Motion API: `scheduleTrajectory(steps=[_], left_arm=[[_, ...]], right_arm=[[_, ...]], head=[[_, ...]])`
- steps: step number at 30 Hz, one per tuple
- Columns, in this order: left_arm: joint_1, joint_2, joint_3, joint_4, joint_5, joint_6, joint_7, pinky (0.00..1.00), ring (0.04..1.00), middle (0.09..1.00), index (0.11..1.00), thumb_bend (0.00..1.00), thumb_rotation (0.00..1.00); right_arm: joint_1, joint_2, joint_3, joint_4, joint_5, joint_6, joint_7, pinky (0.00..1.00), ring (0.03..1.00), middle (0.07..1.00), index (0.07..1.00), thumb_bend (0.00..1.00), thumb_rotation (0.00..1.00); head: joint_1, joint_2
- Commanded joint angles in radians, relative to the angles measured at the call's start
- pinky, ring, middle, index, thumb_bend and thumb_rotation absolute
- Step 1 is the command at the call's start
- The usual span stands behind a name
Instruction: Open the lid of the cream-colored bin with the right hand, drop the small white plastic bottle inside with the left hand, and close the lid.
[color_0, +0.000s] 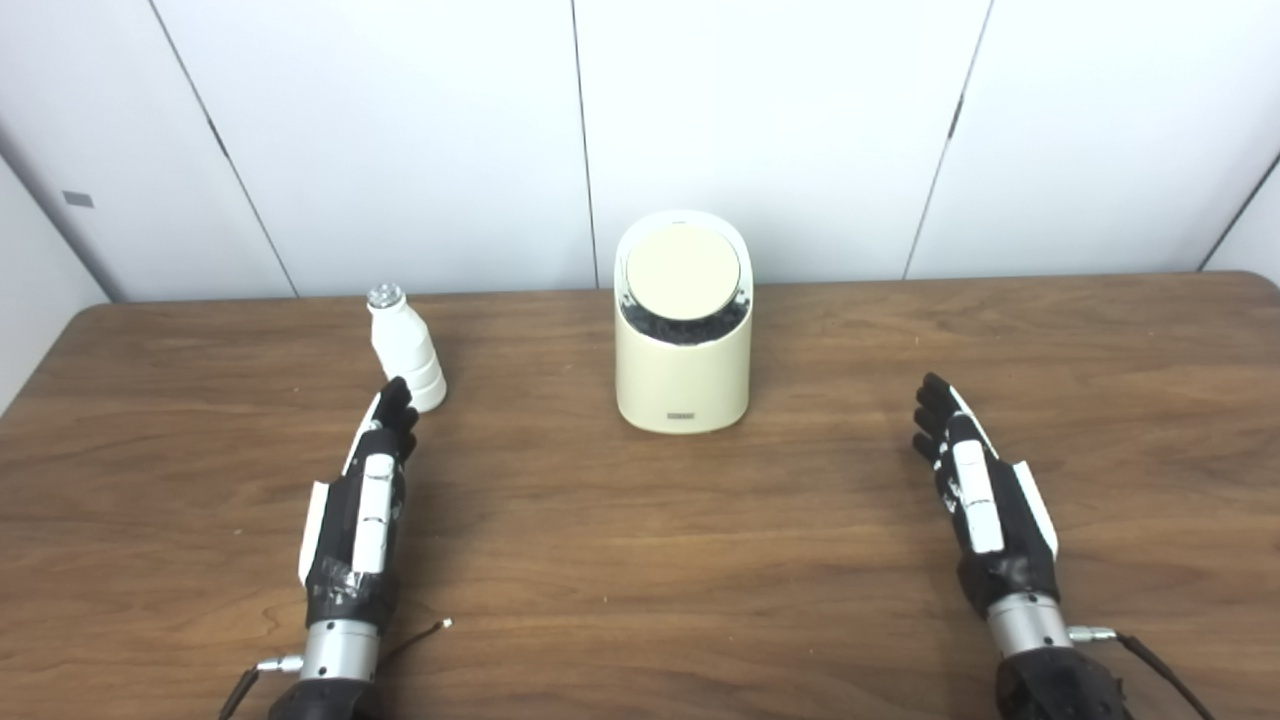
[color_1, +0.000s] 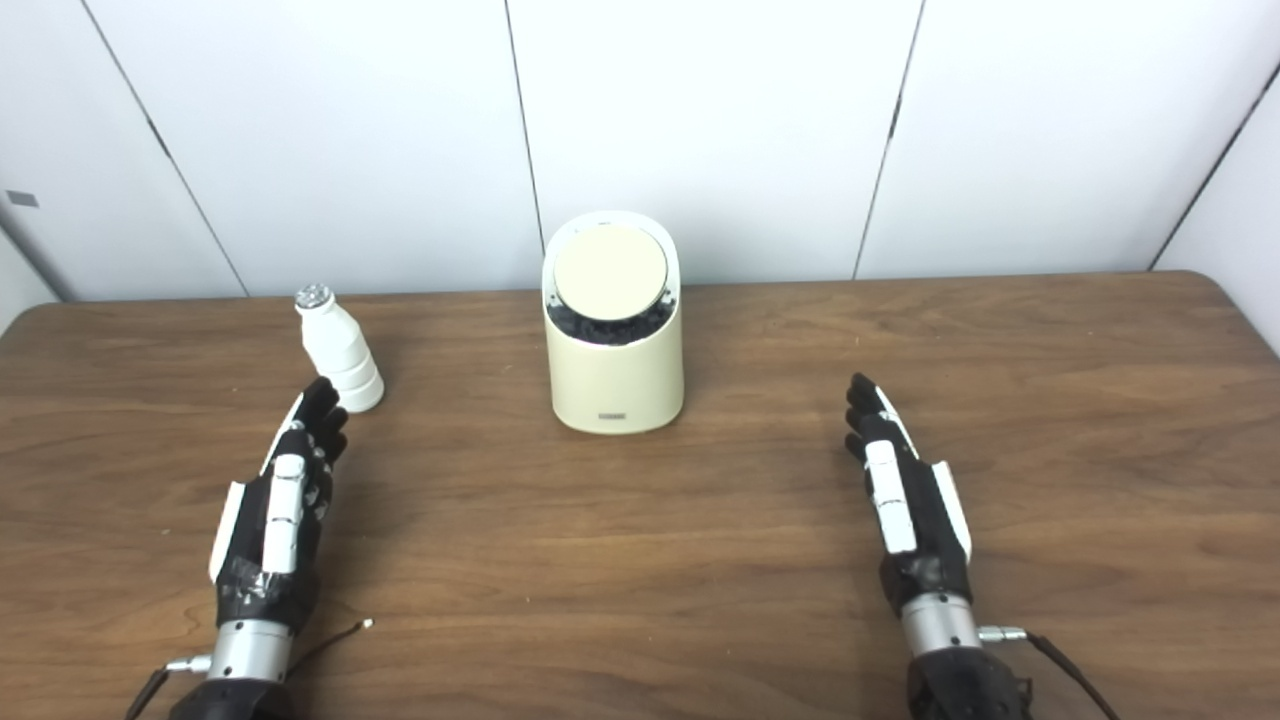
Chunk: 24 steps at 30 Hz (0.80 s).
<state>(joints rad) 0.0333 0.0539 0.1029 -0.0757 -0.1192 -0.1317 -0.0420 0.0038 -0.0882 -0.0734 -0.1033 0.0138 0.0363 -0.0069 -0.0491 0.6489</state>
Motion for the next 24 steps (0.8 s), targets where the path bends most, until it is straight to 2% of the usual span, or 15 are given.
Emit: scheduleTrajectory(steps=[1, 9, 12, 15, 18, 21, 24], left_arm=[[0.041, -0.006, -0.005, 0.015, 0.0, -0.014, 0.0, 1.0, 0.976, 0.98, 0.977, 0.45, 0.89], [0.049, -0.005, -0.013, 0.0, 0.012, 0.003, 0.002, 1.0, 0.988, 0.99, 0.981, 0.48, 0.88], [0.052, -0.012, -0.013, 0.002, 0.017, 0.003, 0.009, 1.0, 0.985, 0.988, 0.981, 0.47, 0.88], [0.054, -0.015, -0.017, 0.002, 0.032, -0.001, 0.013, 1.0, 0.976, 0.982, 0.978, 0.47, 0.88], [0.057, -0.02, -0.019, 0.0, 0.042, 0.001, 0.015, 1.0, 0.976, 0.978, 0.975, 0.49, 0.87], [0.061, -0.026, -0.024, -0.006, 0.043, 0.007, 0.013, 1.0, 0.982, 0.981, 0.977, 0.49, 0.87], [0.067, -0.033, -0.028, -0.015, 0.046, 0.015, 0.014, 1.0, 0.987, 0.98, 0.979, 0.47, 0.87]], right_arm=[[0.007, -0.006, -0.005, -0.019, -0.001, 0.005, 0.0, 0.94, 0.943, 0.945, 0.934, 0.53, 0.99], [0.001, -0.019, -0.002, -0.032, 0.009, 0.007, 0.018, 0.97, 0.955, 0.954, 0.943, 0.56, 0.94], [-0.023, -0.042, 0.011, -0.052, -0.029, 0.031, 0.024, 0.98, 0.961, 0.965, 0.952, 0.61, 0.91], [-0.051, -0.051, 0.014, -0.085, -0.034, 0.069, 0.025, 0.94, 0.941, 0.956, 0.946, 0.63, 0.83], [-0.107, -0.077, 0.03, -0.118, -0.075, 0.119, 0.032, 0.9, 0.928, 0.946, 0.945, 0.65, 0.78], [-0.16, -0.094, 0.036, -0.13, -0.086, 0.166, 0.041, 0.9, 0.934, 0.948, 0.944, 0.66, 0.74], [-0.22, -0.11, 0.041, -0.119, -0.096, 0.181, 0.049, 0.91, 0.939, 0.942, 0.941, 0.68, 0.72]], head=[[-0.001, 0.001], [0.003, -0.004], [-0.001, -0.009], [-0.002, -0.015], [-0.007, -0.013], [-0.012, -0.011], [-0.008, -0.011]])
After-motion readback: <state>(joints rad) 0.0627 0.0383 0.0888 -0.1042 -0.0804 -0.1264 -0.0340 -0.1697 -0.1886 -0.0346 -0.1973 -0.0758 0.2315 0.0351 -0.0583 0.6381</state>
